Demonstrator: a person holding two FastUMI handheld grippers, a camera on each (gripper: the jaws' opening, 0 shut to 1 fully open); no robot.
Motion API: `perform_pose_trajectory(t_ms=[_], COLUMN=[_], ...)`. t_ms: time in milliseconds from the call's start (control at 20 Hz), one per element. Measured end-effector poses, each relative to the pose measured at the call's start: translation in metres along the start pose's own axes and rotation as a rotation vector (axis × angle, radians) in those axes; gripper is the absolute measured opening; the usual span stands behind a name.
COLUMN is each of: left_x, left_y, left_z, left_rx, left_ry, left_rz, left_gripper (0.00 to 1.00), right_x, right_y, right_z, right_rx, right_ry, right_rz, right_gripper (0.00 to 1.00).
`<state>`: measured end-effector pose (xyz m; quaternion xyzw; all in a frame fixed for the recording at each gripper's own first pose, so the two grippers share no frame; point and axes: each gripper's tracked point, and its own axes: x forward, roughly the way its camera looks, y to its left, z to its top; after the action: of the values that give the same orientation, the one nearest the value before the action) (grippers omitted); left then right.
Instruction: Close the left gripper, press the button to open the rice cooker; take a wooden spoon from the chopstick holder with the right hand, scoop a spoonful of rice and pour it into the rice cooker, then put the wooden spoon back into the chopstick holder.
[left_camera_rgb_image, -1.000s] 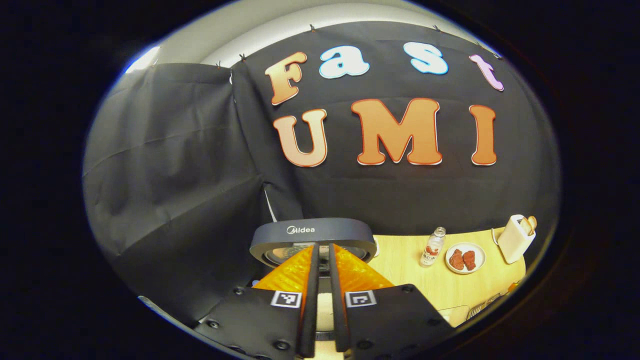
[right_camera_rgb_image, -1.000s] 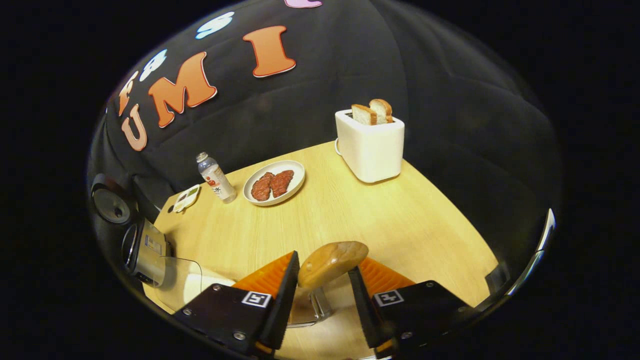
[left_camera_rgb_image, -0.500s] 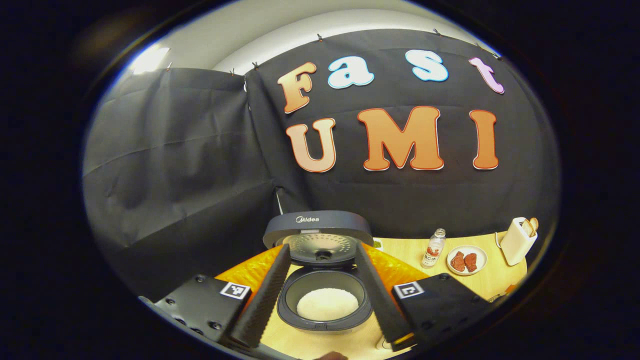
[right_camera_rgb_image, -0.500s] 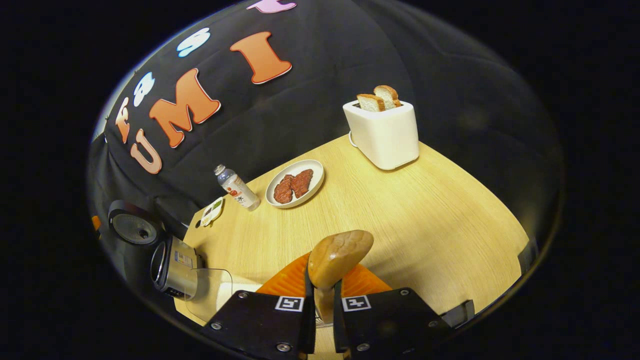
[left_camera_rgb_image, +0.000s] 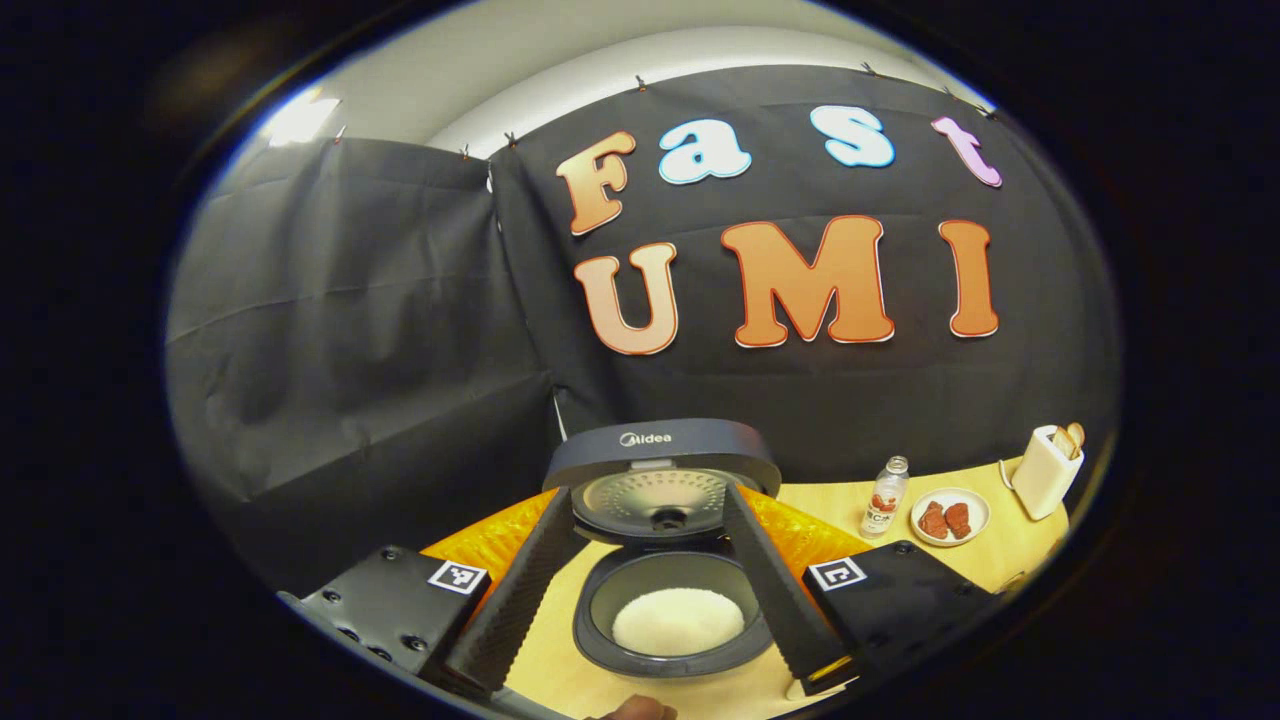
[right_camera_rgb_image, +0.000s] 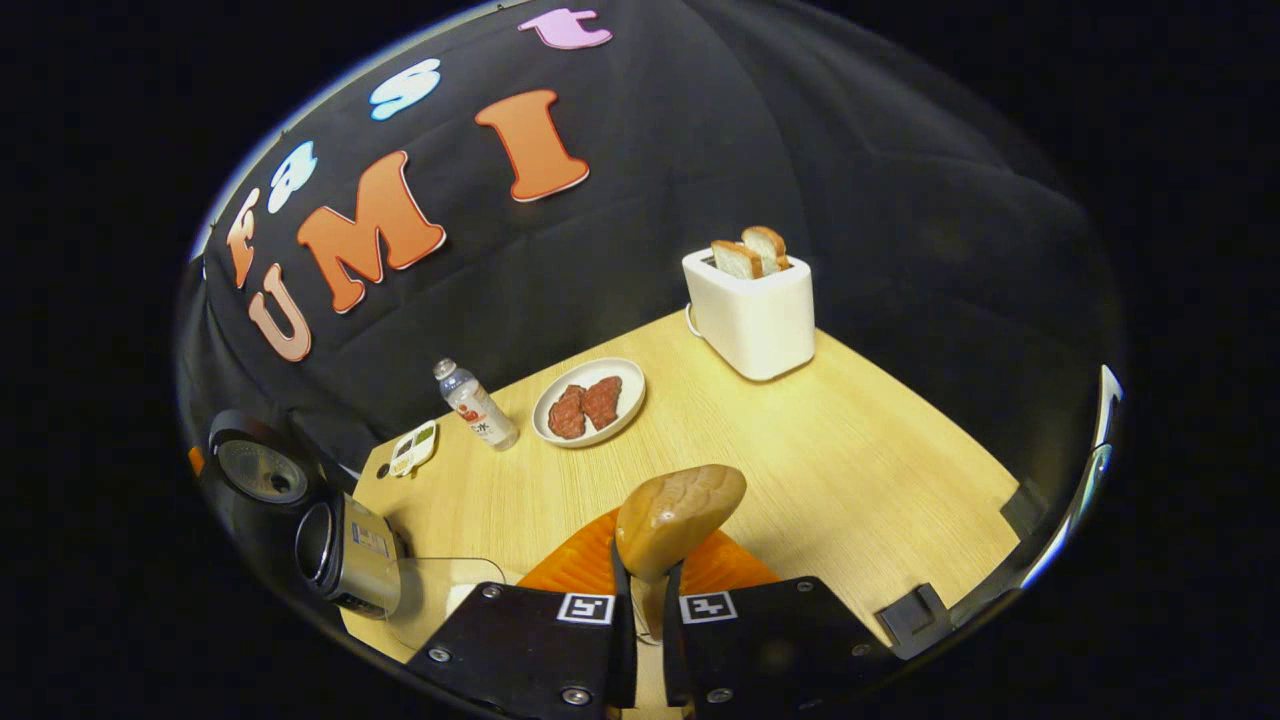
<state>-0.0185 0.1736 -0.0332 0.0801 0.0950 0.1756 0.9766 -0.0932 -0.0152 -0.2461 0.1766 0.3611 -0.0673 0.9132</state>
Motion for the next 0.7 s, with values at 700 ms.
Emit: perform_pose_trajectory(t_ms=[700], left_x=[0.039], left_y=[0.048], left_z=[-0.028], left_rx=[-0.021], left_ry=[-0.020], left_rz=[-0.058], left_gripper=[0.99], right_x=[-0.035], right_y=[0.169], right_z=[-0.027], right_rx=[-0.233], right_ry=[-0.051], right_rz=[0.178], right_gripper=[0.10])
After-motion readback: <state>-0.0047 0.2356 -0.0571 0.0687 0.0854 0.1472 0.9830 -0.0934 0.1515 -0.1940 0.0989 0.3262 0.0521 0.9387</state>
